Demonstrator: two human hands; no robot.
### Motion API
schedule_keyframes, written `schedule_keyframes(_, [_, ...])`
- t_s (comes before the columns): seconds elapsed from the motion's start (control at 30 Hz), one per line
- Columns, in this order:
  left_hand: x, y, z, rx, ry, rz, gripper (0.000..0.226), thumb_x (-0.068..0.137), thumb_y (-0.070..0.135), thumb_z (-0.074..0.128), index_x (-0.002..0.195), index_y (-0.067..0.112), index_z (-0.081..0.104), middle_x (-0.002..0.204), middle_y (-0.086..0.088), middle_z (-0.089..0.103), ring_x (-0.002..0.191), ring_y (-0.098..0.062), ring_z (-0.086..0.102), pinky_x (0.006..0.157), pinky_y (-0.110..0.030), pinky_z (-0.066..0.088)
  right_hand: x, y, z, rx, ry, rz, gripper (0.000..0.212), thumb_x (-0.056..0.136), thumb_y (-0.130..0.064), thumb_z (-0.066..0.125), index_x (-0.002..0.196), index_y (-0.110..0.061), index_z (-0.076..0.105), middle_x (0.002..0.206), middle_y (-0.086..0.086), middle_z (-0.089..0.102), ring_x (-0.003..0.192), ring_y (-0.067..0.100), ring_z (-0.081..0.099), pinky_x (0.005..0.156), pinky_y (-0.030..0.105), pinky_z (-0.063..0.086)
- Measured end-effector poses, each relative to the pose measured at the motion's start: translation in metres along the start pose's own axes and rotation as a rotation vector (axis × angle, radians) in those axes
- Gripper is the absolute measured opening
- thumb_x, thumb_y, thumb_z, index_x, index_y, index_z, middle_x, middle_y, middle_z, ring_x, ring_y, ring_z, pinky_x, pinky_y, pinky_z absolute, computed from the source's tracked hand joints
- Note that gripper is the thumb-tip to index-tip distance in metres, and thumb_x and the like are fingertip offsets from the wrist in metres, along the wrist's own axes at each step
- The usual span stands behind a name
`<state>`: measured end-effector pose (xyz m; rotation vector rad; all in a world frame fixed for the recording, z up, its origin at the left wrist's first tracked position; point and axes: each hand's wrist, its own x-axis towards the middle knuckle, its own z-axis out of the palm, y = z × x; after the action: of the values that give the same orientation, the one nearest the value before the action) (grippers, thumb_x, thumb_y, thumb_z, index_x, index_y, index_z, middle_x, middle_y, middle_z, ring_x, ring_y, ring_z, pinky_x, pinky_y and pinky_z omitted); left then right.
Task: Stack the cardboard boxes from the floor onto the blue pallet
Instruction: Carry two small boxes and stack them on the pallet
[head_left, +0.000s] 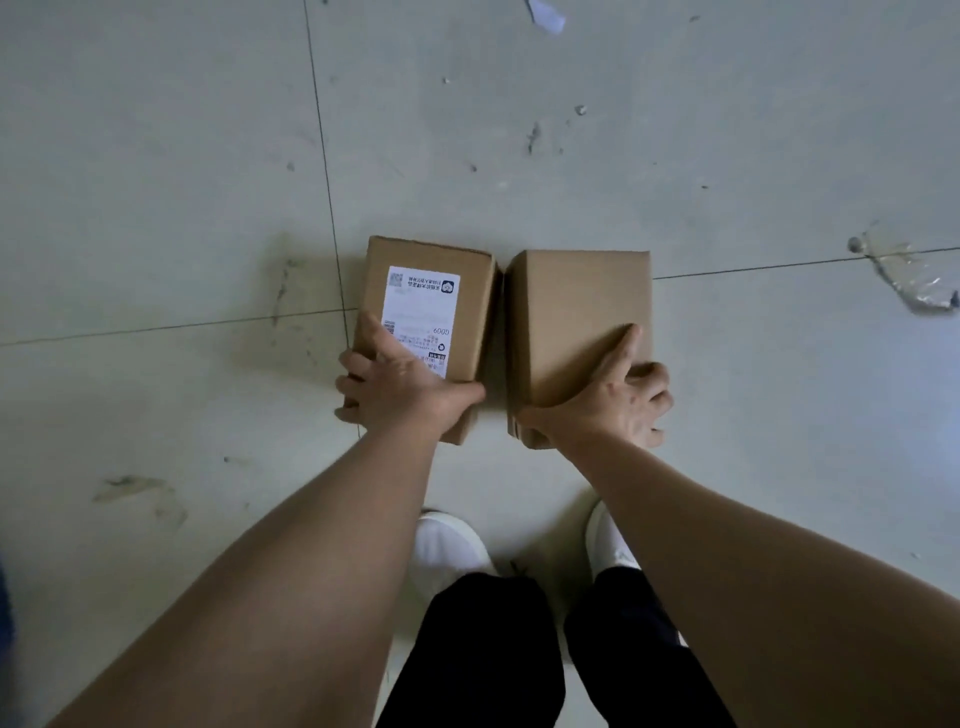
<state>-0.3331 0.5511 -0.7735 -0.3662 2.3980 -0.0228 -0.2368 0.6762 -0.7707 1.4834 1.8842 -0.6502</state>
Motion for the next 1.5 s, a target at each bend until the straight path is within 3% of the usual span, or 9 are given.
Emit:
schedule_keyframes(0.17, [-0.072, -0.04, -0.061, -0.187, -0.087, -0.123, 0.148, 0.038, 0.065, 0.082, 0.145, 0.028, -0.012, 0.135, -0.017, 0.026, 0.121, -0.039, 0.035, 0.105, -0.055, 0.033, -0.075, -0.002, -0.052, -0.093, -0.028, -0.018, 0.156, 0.035, -0.054, 0.085, 0.145, -0.032, -0.024, 0.14, 0.013, 0.012, 0.125, 0.032, 0.024, 0.097, 0.049, 0.034])
schedule_keyframes(0.4, [-0.195, -0.117, -0.204, -0.376, -0.102, -0.3, 0.149, 0.037, 0.069, 0.082, 0.147, 0.026, -0.008, 0.132, -0.016, 0.032, 0.121, -0.038, 0.039, 0.103, -0.052, 0.038, -0.226, -0.02, -0.147, -0.248, -0.021, -0.236, 0.157, 0.034, -0.066, 0.08, 0.143, -0.034, -0.028, 0.139, 0.013, 0.01, 0.124, 0.033, 0.026, 0.099, 0.051, 0.035])
schedule_keyframes(0.57, [-0.276, -0.175, -0.314, -0.531, 0.041, -0.385, 0.142, 0.032, 0.065, 0.083, 0.144, 0.03, 0.002, 0.129, -0.014, 0.036, 0.117, -0.036, 0.04, 0.1, -0.05, 0.04, -0.338, -0.05, -0.213, -0.347, 0.003, -0.502, 0.155, 0.034, -0.067, 0.078, 0.144, -0.033, -0.026, 0.138, 0.012, 0.009, 0.124, 0.031, 0.026, 0.096, 0.046, 0.035])
schedule_keyframes(0.8, [-0.386, -0.245, -0.426, -0.696, 0.203, -0.433, 0.134, 0.043, 0.065, 0.082, 0.143, 0.022, 0.004, 0.136, -0.017, 0.029, 0.127, -0.038, 0.033, 0.106, -0.051, 0.033, -0.465, -0.084, -0.294, -0.445, 0.1, -0.886, 0.153, 0.038, -0.059, 0.083, 0.146, -0.033, -0.022, 0.134, 0.011, 0.014, 0.124, 0.034, 0.026, 0.096, 0.05, 0.036])
schedule_keyframes(0.93, [-0.442, -0.281, -0.453, -0.835, 0.294, -0.506, 0.132, 0.046, 0.063, 0.082, 0.143, 0.022, 0.002, 0.138, -0.018, 0.028, 0.13, -0.039, 0.03, 0.109, -0.052, 0.032, -0.53, -0.092, -0.317, -0.466, 0.15, -1.072, 0.149, 0.04, -0.065, 0.084, 0.144, -0.034, -0.018, 0.134, 0.014, 0.017, 0.127, 0.034, 0.028, 0.101, 0.054, 0.036])
schedule_keyframes(1.07, [-0.488, -0.315, -0.453, -1.031, 0.349, -0.585, 0.132, 0.035, 0.064, 0.083, 0.138, 0.029, 0.007, 0.138, -0.013, 0.033, 0.128, -0.036, 0.036, 0.103, -0.054, 0.039, -0.588, -0.087, -0.323, -0.482, 0.187, -1.164, 0.143, 0.04, -0.067, 0.084, 0.143, -0.037, -0.011, 0.133, 0.012, 0.024, 0.126, 0.032, 0.032, 0.103, 0.053, 0.037])
schedule_keyframes(1.17, [-0.514, -0.336, -0.446, -1.119, 0.373, -0.636, 0.139, 0.027, 0.069, 0.08, 0.137, 0.032, 0.004, 0.14, -0.011, 0.034, 0.13, -0.036, 0.036, 0.104, -0.055, 0.038, -0.618, -0.08, -0.324, -0.559, 0.134, -1.255, 0.142, 0.043, -0.066, 0.084, 0.144, -0.033, -0.009, 0.136, 0.014, 0.022, 0.127, 0.033, 0.031, 0.102, 0.054, 0.038])
schedule_keyframes(1.33, [-0.548, -0.38, -0.438, -1.235, 0.431, -0.732, 0.131, 0.049, 0.06, 0.085, 0.146, 0.025, 0.005, 0.144, -0.015, 0.027, 0.134, -0.037, 0.028, 0.109, -0.052, 0.034, -0.669, -0.084, -0.304, -0.647, 0.064, -1.427, 0.144, 0.042, -0.068, 0.082, 0.144, -0.032, -0.013, 0.136, 0.014, 0.018, 0.124, 0.034, 0.029, 0.099, 0.057, 0.039])
schedule_keyframes(1.5, [-0.566, -0.447, -0.426, -1.27, 0.49, -0.798, 0.143, 0.036, 0.063, 0.086, 0.148, 0.027, 0.005, 0.143, -0.012, 0.032, 0.131, -0.033, 0.035, 0.106, -0.051, 0.038, -0.731, -0.101, -0.27, -0.733, -0.047, -1.557, 0.146, 0.036, -0.064, 0.084, 0.144, -0.031, -0.008, 0.131, 0.015, 0.021, 0.118, 0.034, 0.028, 0.094, 0.056, 0.042])
